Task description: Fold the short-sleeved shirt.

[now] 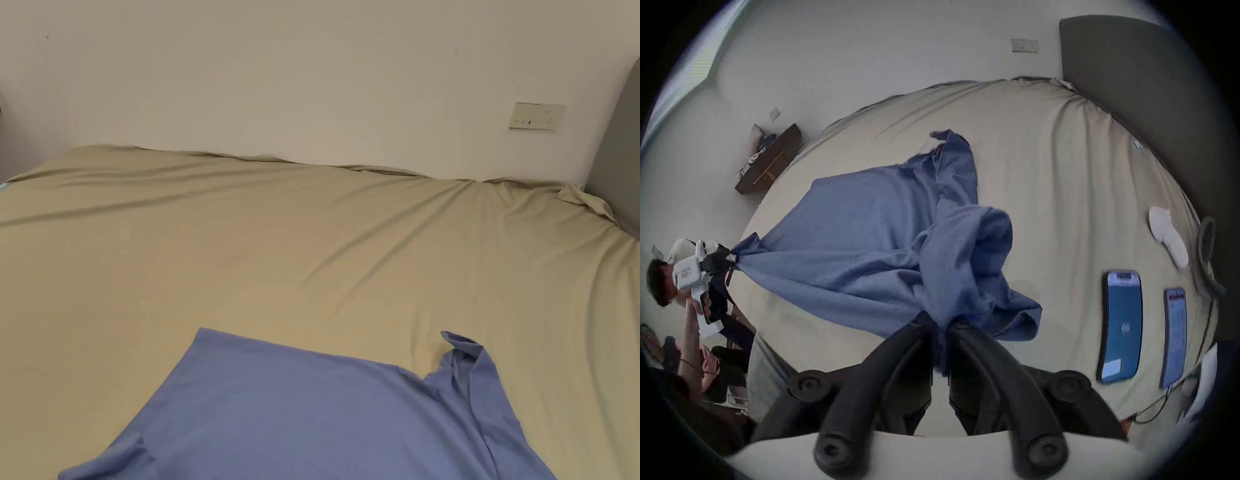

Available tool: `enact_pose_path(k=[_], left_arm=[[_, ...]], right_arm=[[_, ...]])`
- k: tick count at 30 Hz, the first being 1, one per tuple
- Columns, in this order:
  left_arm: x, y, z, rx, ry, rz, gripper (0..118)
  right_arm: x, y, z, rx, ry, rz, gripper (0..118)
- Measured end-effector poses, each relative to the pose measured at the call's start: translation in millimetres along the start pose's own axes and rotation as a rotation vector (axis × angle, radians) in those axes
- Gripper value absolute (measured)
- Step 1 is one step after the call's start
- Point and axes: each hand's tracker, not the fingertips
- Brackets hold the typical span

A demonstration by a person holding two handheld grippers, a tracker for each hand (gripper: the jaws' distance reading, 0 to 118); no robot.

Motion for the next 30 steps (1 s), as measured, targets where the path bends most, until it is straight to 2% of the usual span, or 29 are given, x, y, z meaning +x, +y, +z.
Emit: enact_pose_path(k=[4, 6, 8, 11, 12, 13, 14, 15, 16, 17, 19, 23, 25, 26, 27, 28, 29, 30], left_arm=[[-2.5, -47.1, 15.7, -0.019, 0.032, 0.052, 1], [-9.2, -69.1, 15.4, -0.044, 0.045, 0.118, 1], [-17.0, -85.3, 8.3, -0.065, 0.054, 0.159, 1], [-26.7, -97.8, -3.0, -0.088, 0.050, 0.206, 1], [-29.1, -96.5, -3.6, -0.086, 0.042, 0.215, 2], [-30.1, -94.6, -2.0, -0.085, 0.031, 0.233, 7], [-29.4, -91.7, 2.8, -0.078, 0.028, 0.237, 16], [-25.9, -87.3, 11.7, -0.049, 0.066, 0.226, 41], [-22.6, -80.5, 22.2, -0.010, 0.124, 0.187, 65], [-20.5, -75.0, 31.6, 0.016, 0.146, 0.159, 85], [-9.1, -60.8, 51.4, 0.089, 0.210, 0.110, 86], [25.2, -34.6, 62.0, 0.188, 0.137, 0.016, 86], [42.3, -25.7, 53.0, 0.202, 0.111, -0.011, 86], [48.2, -22.9, 45.6, 0.213, 0.067, -0.031, 85], [54.8, -19.4, 36.0, 0.205, 0.025, -0.054, 79], [61.1, -12.6, 22.0, 0.163, 0.009, -0.071, 63], [67.6, -7.1, 9.9, 0.129, 0.027, -0.090, 34], [75.6, -1.2, -5.5, 0.125, 0.045, -0.141, 0]], right_arm=[[0.5, -34.8, 6.8, -0.046, -0.016, -0.003, 8], [5.0, -49.3, 3.2, -0.079, -0.013, -0.055, 8], [16.6, -59.7, -6.7, -0.083, -0.015, -0.075, 8], [14.9, -64.7, -18.5, -0.085, -0.052, -0.061, 9], [14.5, -65.0, -18.5, -0.082, -0.050, -0.062, 18], [12.2, -64.6, -15.4, -0.074, -0.053, -0.061, 37], [8.4, -64.7, -8.4, -0.034, -0.074, -0.032, 66], [3.5, -64.7, 0.9, 0.003, -0.110, 0.012, 98], [-2.0, -63.9, 10.1, 0.028, -0.160, 0.050, 102], [-7.2, -62.7, 19.3, 0.049, -0.187, 0.067, 101], [-18.4, -58.8, 41.0, 0.141, -0.154, 0.088, 101], [-42.6, -44.5, 58.1, 0.331, -0.085, 0.072, 101], [-52.8, -36.1, 54.2, 0.367, -0.082, 0.074, 99], [-56.6, -31.3, 51.0, 0.355, -0.075, 0.069, 91], [-51.9, -25.5, 41.2, 0.317, -0.042, 0.053, 66], [-54.2, -20.8, 33.9, 0.289, -0.018, 0.052, 32], [-58.4, -17.8, 27.4, 0.297, -0.035, 0.058, 4], [-65.1, -18.2, 21.3, 0.324, -0.096, 0.094, 3]])
